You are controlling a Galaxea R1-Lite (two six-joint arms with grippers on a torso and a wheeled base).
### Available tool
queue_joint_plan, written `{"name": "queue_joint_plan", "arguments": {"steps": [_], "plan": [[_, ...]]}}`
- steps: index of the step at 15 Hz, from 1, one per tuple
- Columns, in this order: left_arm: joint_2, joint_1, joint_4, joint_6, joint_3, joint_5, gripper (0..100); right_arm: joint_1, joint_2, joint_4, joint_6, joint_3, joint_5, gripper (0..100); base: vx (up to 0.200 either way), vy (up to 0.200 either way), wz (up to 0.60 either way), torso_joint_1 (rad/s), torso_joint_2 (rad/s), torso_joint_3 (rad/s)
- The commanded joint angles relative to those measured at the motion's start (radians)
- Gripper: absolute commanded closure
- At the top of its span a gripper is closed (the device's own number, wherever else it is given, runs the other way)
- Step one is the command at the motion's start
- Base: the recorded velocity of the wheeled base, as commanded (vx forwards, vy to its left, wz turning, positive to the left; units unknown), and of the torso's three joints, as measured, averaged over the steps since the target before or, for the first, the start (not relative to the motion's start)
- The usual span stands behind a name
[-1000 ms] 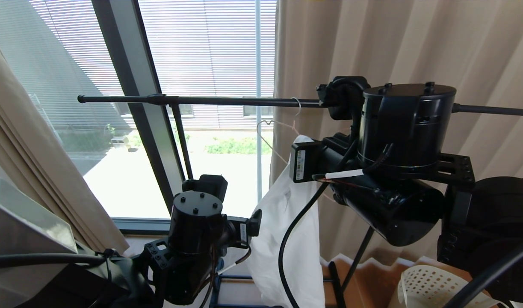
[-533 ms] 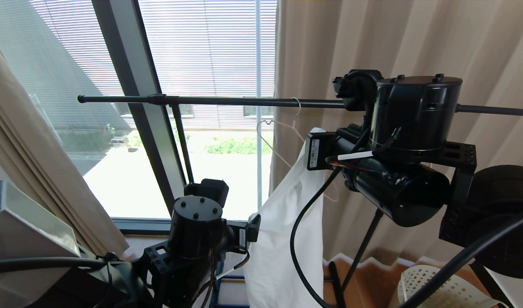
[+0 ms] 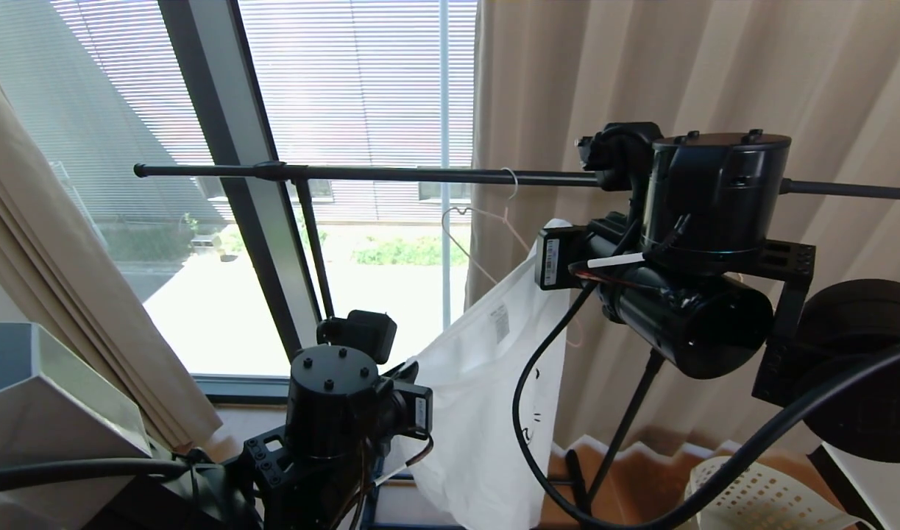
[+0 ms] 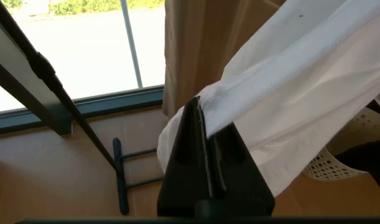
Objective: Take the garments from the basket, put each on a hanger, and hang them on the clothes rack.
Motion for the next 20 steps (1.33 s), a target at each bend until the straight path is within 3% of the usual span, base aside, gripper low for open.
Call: {"name": "queue_joint_plan", "arguments": {"steps": [1,4,5,7,8,12,14,20], "plan": [[-0.003,-0.006,-0.001,0.001,0.009,0.000,100,-0.017,0.000,-0.001,-0.020,0.024,0.000,100,0.000,0.000,0.00,0.000,0.00,0.000],[-0.058,-0.003,0.004,0.035,0.008,-0.011,100,-0.026,-0.018,0.001,-0.135,0.113,-0.017,100,0.000,0.000,0.00,0.000,0.00,0.000],[-0.084,0.006,0.030,0.125,-0.004,-0.025,100,-0.026,-0.025,0.001,-0.206,0.174,-0.020,100,0.000,0.000,0.00,0.000,0.00,0.000],[-0.121,0.046,0.076,0.262,-0.050,-0.026,100,-0.026,-0.023,0.001,-0.266,0.225,-0.053,100,0.000,0.000,0.00,0.000,0.00,0.000],[-0.130,0.052,0.119,0.285,-0.090,-0.026,100,-0.026,-0.018,0.008,-0.274,0.239,-0.085,100,0.000,0.000,0.00,0.000,0.00,0.000],[-0.177,0.052,0.478,0.271,-0.293,-0.039,100,-0.023,-0.034,0.014,-0.280,0.259,-0.100,100,0.000,0.000,0.00,0.000,0.00,0.000],[-0.214,0.050,0.591,0.257,-0.319,-0.102,100,-0.012,-0.078,0.039,-0.289,0.262,-0.091,100,0.000,0.000,0.00,0.000,0.00,0.000],[-0.256,0.069,0.686,0.225,-0.394,-0.210,100,-0.012,-0.121,0.051,-0.286,0.245,-0.062,100,0.000,0.000,0.00,0.000,0.00,0.000]]}}
